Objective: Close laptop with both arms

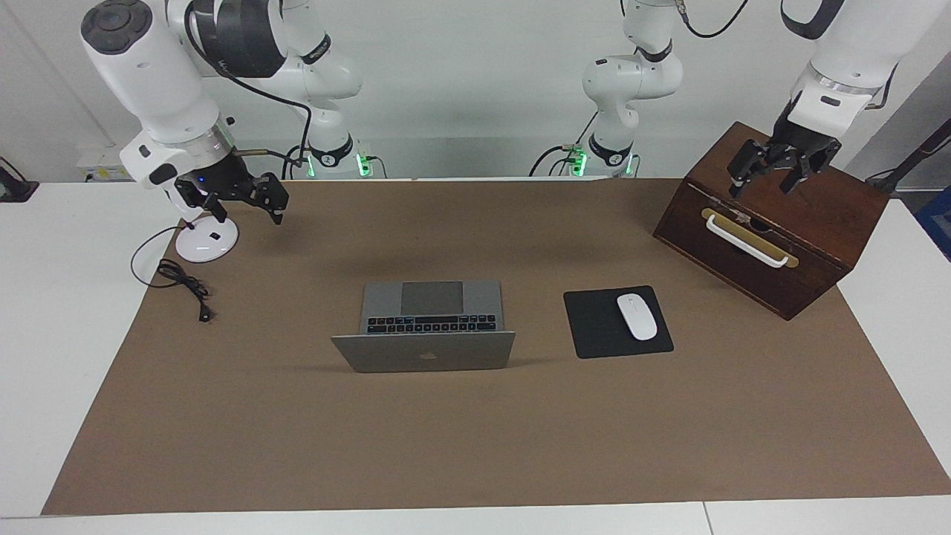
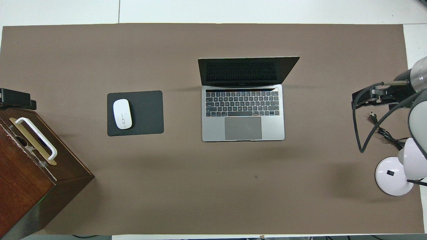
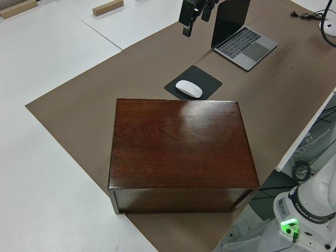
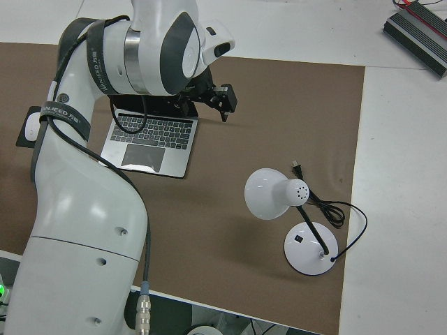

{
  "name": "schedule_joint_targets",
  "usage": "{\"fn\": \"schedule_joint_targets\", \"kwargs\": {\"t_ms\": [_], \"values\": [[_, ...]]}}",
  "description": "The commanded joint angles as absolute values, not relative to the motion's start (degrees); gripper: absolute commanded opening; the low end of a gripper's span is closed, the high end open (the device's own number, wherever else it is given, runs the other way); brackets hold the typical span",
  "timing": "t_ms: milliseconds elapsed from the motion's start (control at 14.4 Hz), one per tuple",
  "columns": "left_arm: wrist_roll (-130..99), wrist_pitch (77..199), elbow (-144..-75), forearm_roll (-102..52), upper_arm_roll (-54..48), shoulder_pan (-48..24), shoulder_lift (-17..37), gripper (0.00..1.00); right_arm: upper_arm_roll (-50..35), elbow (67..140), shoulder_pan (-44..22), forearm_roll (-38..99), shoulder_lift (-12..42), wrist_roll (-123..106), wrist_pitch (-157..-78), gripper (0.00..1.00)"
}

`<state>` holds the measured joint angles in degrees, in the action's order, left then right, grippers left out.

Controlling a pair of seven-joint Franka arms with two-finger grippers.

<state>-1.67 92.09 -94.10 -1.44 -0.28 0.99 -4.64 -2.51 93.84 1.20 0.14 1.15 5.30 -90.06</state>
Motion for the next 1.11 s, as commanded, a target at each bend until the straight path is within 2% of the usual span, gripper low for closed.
{"fn": "schedule_joint_targets", "kwargs": {"t_ms": [0, 554, 1040], "values": [[-1.58, 92.81, -96.06, -0.44, -0.09, 0.44, -6.33, 1.00, -3.16, 93.87, 2.02, 0.00, 0.53, 4.13, -89.65, 1.00], [-1.58, 92.55, -96.24, -0.44, -0.09, 0.35, -6.42, 1.00, -3.16, 93.87, 1.76, 0.00, 0.62, 4.57, -89.82, 1.00], [-1.49, 93.16, -96.24, -0.44, -0.09, 0.44, -6.33, 1.00, -3.08, 94.48, 2.81, 0.00, 0.88, 4.05, -95.26, 1.00]]}}
